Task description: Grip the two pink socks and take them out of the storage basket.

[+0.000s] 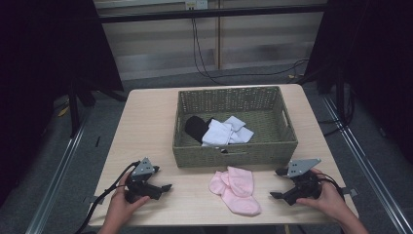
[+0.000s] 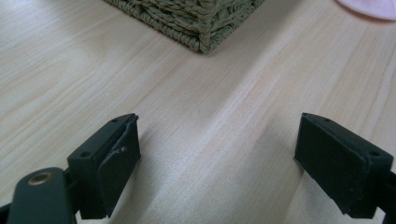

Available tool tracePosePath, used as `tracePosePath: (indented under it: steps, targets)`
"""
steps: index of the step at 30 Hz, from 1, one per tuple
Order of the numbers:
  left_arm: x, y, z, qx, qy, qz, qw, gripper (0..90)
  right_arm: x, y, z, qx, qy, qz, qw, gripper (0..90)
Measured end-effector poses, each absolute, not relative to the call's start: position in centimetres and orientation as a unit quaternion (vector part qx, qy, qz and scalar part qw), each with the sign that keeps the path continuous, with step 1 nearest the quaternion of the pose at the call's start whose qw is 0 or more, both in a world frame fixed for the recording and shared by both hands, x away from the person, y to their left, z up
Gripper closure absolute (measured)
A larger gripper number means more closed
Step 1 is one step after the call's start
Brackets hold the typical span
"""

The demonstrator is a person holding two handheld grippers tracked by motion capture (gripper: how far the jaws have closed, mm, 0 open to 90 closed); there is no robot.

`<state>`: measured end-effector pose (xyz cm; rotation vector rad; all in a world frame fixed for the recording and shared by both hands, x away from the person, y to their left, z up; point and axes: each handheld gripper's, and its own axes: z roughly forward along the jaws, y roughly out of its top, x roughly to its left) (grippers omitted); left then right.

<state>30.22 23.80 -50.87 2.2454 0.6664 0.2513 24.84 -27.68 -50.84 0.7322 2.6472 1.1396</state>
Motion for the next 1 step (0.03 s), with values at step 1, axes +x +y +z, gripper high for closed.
tracePosePath:
  steps: [1]
  targets:
    - [30.22,23.8,-50.87,0.881,0.261,0.099,0.383,13.5,24.86,-27.66,-50.83,0.245,0.887,0.382,0.084,16.2]
